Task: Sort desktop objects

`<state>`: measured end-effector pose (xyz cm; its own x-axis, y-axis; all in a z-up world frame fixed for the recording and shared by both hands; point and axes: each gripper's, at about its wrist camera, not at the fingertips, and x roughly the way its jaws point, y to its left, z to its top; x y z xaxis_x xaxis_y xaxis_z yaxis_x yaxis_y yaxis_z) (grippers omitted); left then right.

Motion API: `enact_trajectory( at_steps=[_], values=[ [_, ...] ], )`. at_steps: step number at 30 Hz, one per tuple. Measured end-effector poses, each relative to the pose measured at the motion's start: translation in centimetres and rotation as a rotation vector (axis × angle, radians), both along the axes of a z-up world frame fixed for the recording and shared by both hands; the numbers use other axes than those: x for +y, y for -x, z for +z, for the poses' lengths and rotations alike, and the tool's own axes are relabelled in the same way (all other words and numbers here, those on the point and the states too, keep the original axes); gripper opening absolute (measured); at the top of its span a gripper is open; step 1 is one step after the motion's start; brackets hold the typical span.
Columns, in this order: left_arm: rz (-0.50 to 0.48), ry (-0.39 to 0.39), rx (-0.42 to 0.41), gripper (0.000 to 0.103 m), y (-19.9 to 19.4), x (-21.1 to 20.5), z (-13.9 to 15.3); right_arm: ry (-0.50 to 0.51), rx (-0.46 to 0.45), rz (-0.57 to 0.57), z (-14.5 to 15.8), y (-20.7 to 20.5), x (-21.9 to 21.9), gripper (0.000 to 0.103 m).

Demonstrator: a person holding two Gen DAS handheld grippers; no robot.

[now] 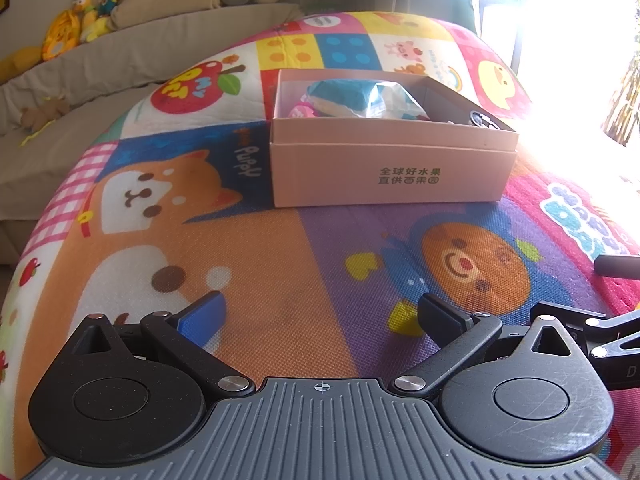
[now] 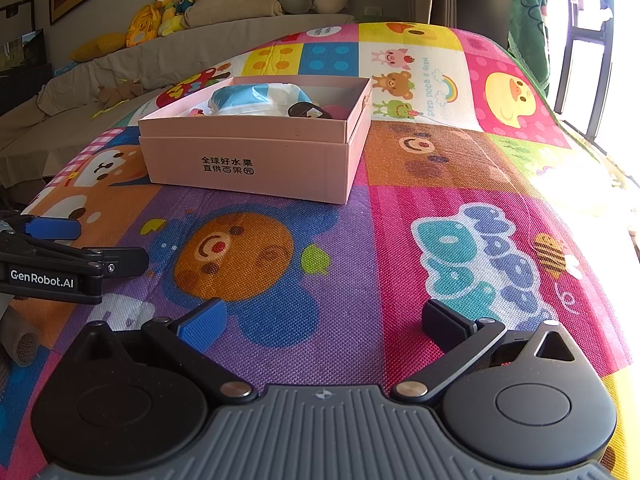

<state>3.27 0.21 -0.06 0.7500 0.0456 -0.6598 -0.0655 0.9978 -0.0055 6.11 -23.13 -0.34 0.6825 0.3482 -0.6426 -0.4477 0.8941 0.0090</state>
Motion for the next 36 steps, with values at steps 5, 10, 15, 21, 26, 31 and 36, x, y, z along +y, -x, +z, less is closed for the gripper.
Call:
enact_trajectory(
  at_steps=[5, 10, 15, 21, 26, 31, 36],
  values=[
    [0.000, 0.001, 0.000, 0.103, -0.03, 0.00, 0.02, -0.001, 0.001, 0.000, -0.01, 0.02, 0.09, 0.103],
    [0.000, 0.001, 0.000, 0.103, -0.03, -0.02, 0.00, -0.001, 0.001, 0.000, -0.02, 0.00, 0.04, 0.103],
    [0.001, -0.003, 0.001, 0.103, -0.17, -0.07, 0.00, -0.002, 0.001, 0.000, -0.04, 0.03, 0.05, 0.103],
    [-0.002, -0.008, 0.004, 0.103, -0.31, -0.09, -0.05, -0.001, 0.001, 0.000, -0.02, 0.02, 0.07, 0.103],
    [-0.011, -0.002, 0.017, 0.103, -0.28, 0.02, 0.04, -0.001, 0.001, 0.000, -0.02, -0.01, 0.07, 0.103],
    [-0.018, -0.004, 0.023, 0.103, -0.20, 0.03, 0.05, -0.001, 0.001, 0.000, -0.04, -0.04, 0.06, 0.103],
    [-0.022, -0.011, 0.026, 0.103, -0.14, -0.07, 0.05, -0.001, 0.001, 0.000, -0.05, -0.04, 0.06, 0.103]
  ],
)
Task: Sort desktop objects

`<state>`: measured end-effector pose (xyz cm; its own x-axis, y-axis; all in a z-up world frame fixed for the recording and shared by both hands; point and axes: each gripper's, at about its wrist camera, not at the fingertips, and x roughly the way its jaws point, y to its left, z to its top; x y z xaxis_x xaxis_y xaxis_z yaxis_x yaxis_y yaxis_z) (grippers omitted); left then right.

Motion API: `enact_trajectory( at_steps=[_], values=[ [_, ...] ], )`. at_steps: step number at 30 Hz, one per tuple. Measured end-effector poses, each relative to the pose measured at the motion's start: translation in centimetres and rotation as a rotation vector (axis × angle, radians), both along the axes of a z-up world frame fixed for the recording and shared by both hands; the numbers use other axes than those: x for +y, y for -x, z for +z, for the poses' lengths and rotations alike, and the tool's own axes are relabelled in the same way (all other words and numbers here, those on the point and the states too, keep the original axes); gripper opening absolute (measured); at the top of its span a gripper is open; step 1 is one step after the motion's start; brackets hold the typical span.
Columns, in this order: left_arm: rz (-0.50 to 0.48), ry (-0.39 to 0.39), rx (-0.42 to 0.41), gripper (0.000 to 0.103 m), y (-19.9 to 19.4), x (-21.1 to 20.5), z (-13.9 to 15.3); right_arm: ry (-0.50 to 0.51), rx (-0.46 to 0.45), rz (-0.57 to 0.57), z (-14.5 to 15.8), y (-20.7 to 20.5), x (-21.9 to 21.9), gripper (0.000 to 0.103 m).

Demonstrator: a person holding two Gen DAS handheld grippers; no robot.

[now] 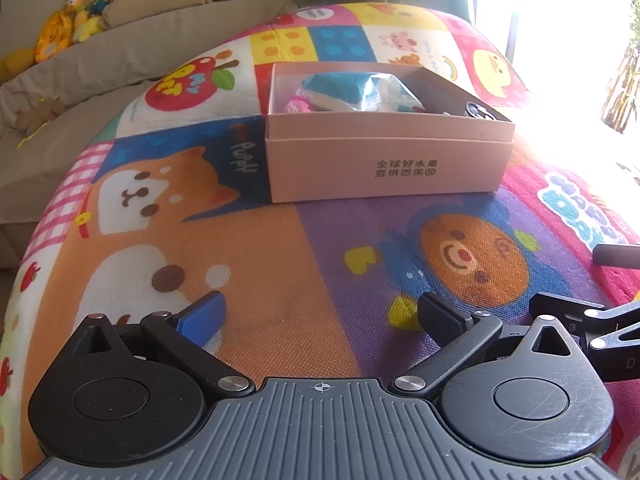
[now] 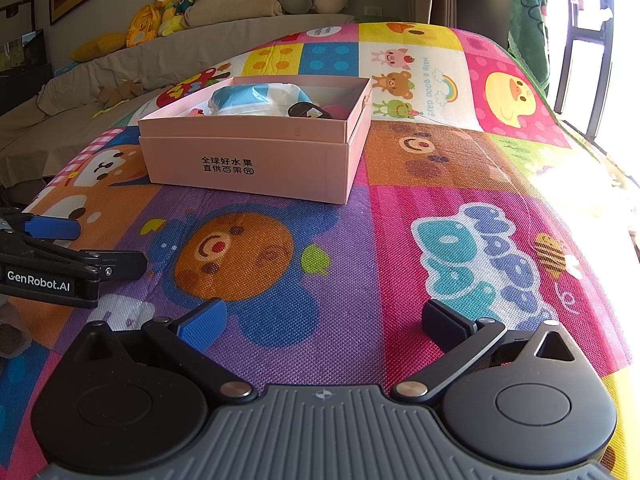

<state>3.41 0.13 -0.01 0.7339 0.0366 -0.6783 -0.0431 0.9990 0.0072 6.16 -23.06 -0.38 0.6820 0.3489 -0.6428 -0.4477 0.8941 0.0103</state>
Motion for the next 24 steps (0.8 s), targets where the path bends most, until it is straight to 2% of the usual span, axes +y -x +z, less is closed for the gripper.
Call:
enact_trajectory(
  at_steps=[24],
  values=[
    [0.003, 0.007, -0.018, 0.103, 0.22, 0.04, -0.13, 0.000, 0.000, 0.000, 0.03, 0.03, -0.02, 0.103]
  ],
)
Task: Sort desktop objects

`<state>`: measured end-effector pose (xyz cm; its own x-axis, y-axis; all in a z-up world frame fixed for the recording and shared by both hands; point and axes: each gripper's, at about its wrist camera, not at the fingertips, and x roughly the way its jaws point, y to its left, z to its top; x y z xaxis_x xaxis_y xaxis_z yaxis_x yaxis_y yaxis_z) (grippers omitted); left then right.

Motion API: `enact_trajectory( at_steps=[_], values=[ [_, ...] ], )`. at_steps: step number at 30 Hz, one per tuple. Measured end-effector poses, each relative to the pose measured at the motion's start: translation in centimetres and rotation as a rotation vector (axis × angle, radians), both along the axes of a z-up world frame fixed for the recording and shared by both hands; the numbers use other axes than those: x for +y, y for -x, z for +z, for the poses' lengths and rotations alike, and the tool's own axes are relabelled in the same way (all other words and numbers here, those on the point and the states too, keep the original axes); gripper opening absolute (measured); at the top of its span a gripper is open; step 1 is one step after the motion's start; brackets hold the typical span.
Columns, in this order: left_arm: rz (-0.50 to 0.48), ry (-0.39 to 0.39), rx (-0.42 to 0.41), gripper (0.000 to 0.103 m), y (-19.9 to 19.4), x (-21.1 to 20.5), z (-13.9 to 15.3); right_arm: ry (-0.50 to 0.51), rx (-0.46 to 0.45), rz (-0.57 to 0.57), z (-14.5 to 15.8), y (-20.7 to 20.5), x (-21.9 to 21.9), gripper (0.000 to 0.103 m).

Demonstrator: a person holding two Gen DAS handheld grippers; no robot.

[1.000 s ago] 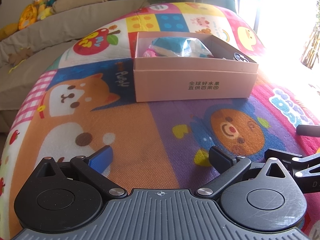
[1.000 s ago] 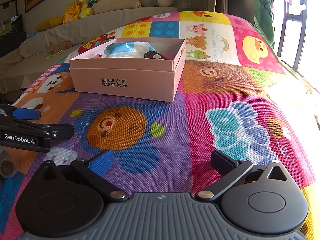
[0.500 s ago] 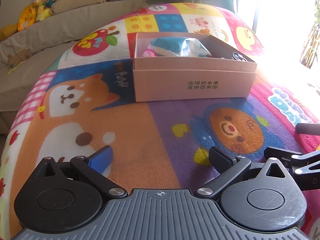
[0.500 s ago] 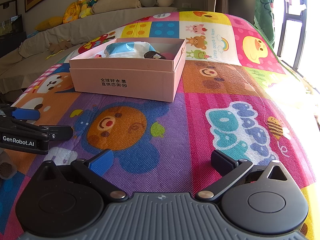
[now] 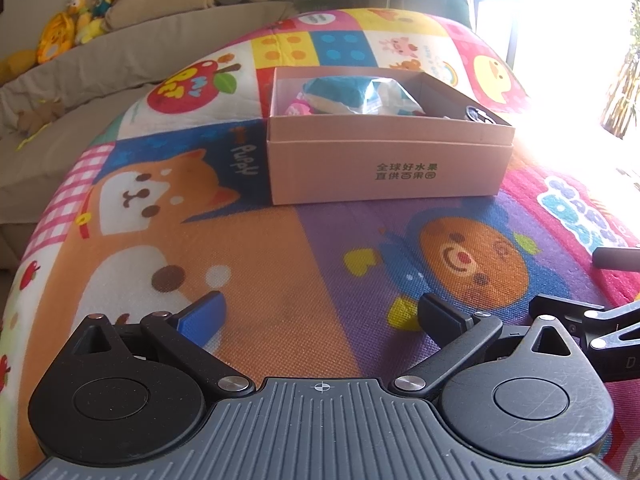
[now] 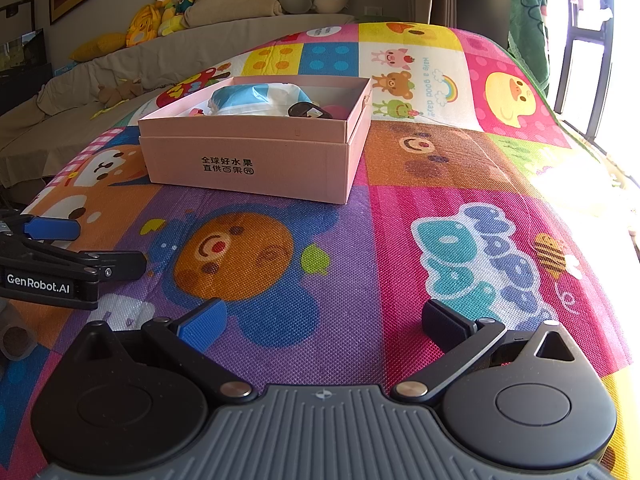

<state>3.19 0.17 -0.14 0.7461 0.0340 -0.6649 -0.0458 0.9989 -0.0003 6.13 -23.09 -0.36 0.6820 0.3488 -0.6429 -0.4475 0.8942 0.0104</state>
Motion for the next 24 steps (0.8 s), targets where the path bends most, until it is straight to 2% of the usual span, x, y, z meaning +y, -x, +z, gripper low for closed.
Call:
enact_trajectory(
  at_steps=[24],
  values=[
    [0.000, 0.011, -0.003, 0.103, 0.06, 0.18, 0.06, 0.000, 0.000, 0.000, 0.00, 0.02, 0.04, 0.103]
  ],
)
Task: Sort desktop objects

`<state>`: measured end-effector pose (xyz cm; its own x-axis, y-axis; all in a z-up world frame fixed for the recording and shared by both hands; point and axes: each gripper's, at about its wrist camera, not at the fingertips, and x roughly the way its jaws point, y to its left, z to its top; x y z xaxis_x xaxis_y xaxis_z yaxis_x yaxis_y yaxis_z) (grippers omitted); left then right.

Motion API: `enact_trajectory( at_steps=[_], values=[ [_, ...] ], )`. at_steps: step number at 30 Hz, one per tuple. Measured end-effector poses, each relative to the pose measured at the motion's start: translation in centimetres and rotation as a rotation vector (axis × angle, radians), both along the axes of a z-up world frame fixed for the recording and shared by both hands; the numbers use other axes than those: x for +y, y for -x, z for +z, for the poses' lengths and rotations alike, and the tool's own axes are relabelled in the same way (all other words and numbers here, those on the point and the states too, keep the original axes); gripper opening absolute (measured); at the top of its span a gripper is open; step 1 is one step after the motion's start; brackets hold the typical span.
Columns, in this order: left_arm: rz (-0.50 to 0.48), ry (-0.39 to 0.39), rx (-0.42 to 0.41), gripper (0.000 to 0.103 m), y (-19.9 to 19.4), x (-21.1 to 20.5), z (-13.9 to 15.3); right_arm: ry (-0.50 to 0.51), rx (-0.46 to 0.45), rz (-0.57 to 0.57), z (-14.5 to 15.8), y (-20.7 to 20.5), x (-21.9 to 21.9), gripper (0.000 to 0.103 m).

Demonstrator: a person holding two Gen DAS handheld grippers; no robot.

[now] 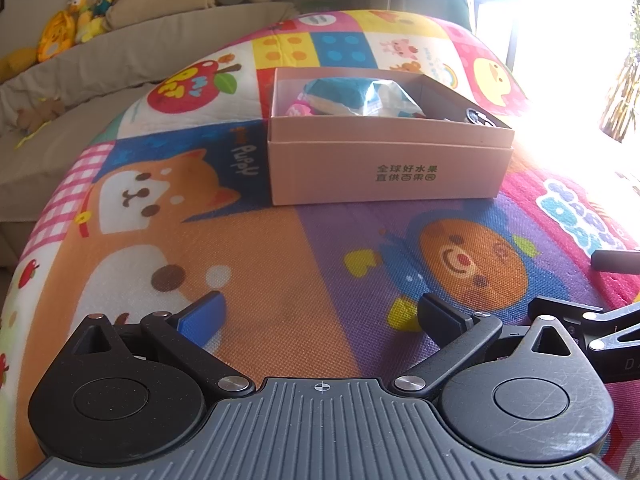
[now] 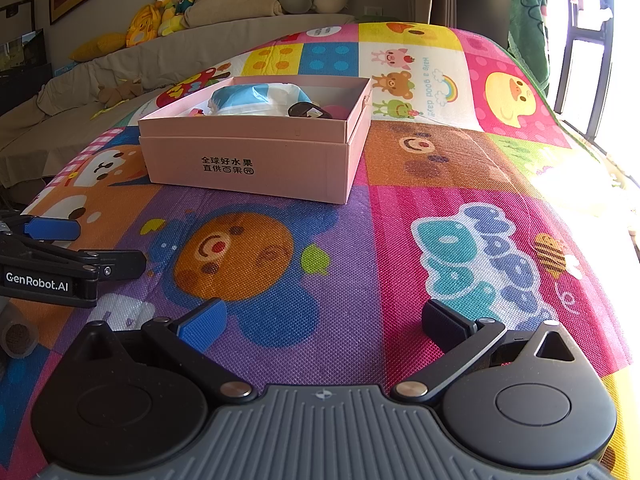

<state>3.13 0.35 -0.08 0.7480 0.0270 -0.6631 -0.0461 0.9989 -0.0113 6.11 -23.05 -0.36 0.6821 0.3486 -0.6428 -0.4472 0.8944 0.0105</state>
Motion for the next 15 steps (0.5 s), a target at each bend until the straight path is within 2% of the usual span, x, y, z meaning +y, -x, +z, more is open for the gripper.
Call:
enact_trajectory(
  at_steps=[15],
  values=[
    [0.000, 0.005, -0.002, 0.103, 0.02, 0.11, 0.05, 0.000, 0.000, 0.000, 0.02, -0.01, -0.04, 0.103]
  ],
)
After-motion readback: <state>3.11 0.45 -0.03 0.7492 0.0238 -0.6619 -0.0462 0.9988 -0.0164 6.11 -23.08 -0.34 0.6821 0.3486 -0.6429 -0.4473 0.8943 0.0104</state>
